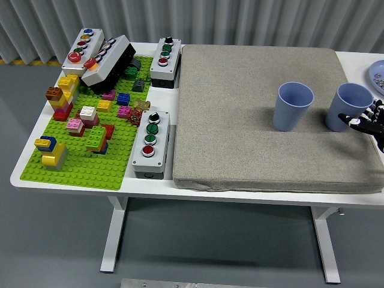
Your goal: Pick cup pour cup place
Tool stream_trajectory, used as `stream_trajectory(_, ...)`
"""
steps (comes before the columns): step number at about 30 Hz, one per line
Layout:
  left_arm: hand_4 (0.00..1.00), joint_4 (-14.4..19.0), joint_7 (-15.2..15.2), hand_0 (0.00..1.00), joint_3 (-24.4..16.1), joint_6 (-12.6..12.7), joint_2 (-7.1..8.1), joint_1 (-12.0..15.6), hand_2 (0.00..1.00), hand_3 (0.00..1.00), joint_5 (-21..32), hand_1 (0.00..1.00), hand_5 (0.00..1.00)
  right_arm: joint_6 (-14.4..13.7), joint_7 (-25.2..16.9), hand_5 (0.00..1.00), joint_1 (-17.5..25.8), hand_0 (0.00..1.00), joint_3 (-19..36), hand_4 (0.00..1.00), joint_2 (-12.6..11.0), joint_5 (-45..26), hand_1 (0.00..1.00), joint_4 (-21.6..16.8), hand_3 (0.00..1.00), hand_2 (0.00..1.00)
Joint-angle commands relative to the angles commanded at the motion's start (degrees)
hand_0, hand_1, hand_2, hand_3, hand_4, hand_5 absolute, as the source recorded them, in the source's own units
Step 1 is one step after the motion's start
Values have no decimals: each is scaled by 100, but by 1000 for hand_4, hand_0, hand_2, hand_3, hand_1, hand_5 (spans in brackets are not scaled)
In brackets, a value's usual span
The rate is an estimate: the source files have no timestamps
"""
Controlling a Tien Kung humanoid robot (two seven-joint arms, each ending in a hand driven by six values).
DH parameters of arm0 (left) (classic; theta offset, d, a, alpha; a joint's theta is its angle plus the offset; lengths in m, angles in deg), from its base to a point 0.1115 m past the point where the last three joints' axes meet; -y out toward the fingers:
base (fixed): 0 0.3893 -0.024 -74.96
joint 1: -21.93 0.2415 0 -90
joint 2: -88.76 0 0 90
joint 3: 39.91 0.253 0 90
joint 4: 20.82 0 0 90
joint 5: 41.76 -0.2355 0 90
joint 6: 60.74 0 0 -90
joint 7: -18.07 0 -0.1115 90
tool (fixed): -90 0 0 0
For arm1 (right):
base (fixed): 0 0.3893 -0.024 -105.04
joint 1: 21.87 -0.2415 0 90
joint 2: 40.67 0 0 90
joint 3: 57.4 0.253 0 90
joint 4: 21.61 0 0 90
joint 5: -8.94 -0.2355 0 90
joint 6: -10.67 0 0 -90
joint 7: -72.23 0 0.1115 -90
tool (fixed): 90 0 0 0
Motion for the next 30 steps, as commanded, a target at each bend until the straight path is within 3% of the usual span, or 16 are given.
stream_trajectory(12,640,-5,1,868,9,-4,7,24,910,798,13,837,888,57,120,305,235,974,-24,871,-255,-60,960,-531,998,998)
stream_trajectory(30,640,-27,35,867,43,-1,18,13,910,798,81,836,890,64,205,324,302,980,240,879,-531,34,962,-805,998,998)
